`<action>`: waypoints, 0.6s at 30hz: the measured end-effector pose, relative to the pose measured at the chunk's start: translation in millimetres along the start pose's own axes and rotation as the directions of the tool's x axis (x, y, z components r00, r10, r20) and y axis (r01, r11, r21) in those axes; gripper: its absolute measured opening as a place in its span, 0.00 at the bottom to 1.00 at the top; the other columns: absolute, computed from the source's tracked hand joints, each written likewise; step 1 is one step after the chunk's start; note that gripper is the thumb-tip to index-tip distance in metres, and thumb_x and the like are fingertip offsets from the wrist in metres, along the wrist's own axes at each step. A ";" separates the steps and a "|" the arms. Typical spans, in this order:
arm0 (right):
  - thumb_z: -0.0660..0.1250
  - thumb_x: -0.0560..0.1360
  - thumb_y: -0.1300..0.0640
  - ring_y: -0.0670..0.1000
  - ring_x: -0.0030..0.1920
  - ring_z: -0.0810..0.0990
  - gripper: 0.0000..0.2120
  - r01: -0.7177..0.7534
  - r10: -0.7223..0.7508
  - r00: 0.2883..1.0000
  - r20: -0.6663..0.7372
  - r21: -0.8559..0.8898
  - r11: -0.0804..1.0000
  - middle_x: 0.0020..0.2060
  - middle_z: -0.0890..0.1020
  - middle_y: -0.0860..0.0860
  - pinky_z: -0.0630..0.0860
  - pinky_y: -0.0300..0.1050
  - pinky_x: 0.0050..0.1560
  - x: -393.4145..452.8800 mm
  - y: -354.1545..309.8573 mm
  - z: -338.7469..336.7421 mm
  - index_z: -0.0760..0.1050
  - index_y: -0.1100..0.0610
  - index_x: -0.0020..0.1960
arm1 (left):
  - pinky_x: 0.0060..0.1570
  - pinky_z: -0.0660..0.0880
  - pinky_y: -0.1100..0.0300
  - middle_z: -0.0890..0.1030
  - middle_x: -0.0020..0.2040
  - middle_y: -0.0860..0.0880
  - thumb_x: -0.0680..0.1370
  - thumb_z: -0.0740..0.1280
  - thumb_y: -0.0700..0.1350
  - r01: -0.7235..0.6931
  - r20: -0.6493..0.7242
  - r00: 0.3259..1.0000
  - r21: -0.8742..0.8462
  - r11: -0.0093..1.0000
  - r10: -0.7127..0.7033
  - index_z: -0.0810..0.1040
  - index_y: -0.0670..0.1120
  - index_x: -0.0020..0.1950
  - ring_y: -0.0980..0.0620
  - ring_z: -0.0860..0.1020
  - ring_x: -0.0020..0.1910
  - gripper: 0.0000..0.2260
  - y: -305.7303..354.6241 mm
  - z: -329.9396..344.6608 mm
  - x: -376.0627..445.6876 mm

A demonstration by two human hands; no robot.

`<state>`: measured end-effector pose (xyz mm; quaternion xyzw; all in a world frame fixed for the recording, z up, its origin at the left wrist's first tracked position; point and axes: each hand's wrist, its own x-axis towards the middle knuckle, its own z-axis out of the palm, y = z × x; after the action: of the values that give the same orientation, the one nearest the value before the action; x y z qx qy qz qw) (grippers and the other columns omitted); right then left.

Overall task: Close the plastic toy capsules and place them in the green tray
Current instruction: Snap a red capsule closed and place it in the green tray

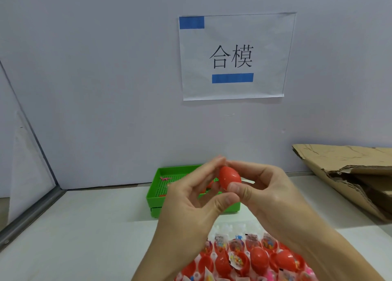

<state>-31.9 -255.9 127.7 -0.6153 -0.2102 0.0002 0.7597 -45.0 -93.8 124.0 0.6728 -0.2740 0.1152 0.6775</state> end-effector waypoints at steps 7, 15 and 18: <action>0.81 0.62 0.43 0.58 0.58 0.84 0.28 -0.014 0.012 0.995 0.095 0.021 1.000 0.53 0.86 0.58 0.79 0.48 0.60 -0.9 0.5 4.3 0.83 0.53 0.58 | 0.53 0.78 0.67 0.82 0.61 0.58 0.65 0.75 0.42 -0.048 -0.039 0.998 0.058 0.997 0.050 0.84 0.58 0.55 0.58 0.81 0.59 0.20 -1.2 -6.5 0.0; 0.77 0.62 0.49 0.58 0.54 0.85 0.21 0.046 -0.046 0.999 0.003 -0.032 0.998 0.50 0.87 0.57 0.81 0.50 0.56 -2.4 6.2 8.1 0.85 0.52 0.53 | 0.60 0.75 0.65 0.82 0.56 0.64 0.72 0.70 0.27 -0.171 -0.113 0.971 0.285 0.943 0.211 0.86 0.56 0.52 0.61 0.79 0.61 0.24 -5.1 -1.1 -0.7; 0.80 0.61 0.45 0.58 0.56 0.85 0.25 0.038 -0.037 0.999 0.027 -0.020 0.999 0.51 0.86 0.57 0.81 0.50 0.57 -2.3 3.8 7.8 0.85 0.53 0.55 | 0.58 0.76 0.65 0.82 0.58 0.61 0.71 0.71 0.27 -0.174 -0.117 0.970 0.268 0.948 0.211 0.85 0.53 0.53 0.61 0.79 0.60 0.22 -4.0 -0.7 -0.9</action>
<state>-35.5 -248.3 124.5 -0.6188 -0.2319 -0.0080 0.7505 -43.5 -93.3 120.1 0.7144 -0.2715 0.2638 0.5885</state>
